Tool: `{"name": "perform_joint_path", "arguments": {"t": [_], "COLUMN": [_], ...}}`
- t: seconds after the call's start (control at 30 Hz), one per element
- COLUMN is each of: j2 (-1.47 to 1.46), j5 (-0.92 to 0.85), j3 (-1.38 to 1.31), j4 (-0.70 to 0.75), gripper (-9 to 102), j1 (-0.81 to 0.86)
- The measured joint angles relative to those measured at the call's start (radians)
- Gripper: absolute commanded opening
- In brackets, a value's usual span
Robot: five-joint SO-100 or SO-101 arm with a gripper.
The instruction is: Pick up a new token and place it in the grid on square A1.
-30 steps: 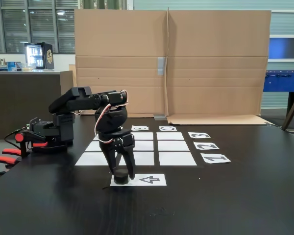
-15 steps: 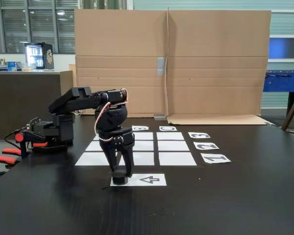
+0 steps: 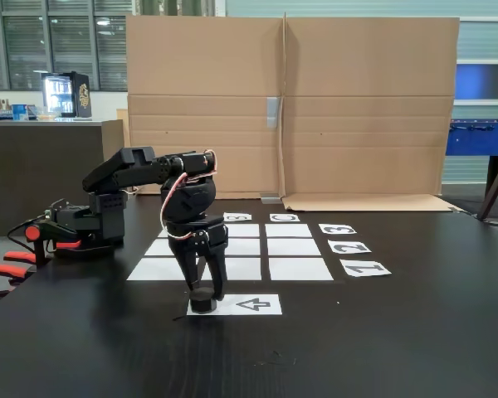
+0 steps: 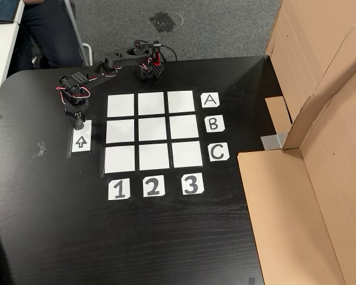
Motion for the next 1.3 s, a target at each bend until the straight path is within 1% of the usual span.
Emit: {"name": "perform_joint_path", "arguments": {"t": [0.17,0.73,0.83,0.97,1.17,1.3], "j2": [-0.008,-0.009,-0.009,-0.009,-0.009,-0.009], "j5": [0.000,0.006,0.009,0.009,0.009,0.009], "j3": [0.000,-0.026,-0.029,-0.029,-0.029,-0.029], "j4": [0.002,0.020,0.020,0.020,0.020,0.020], "gripper": [29,28,27,21,20,15], "j1": [0.000,0.037,0.040,0.040,0.040,0.040]}}
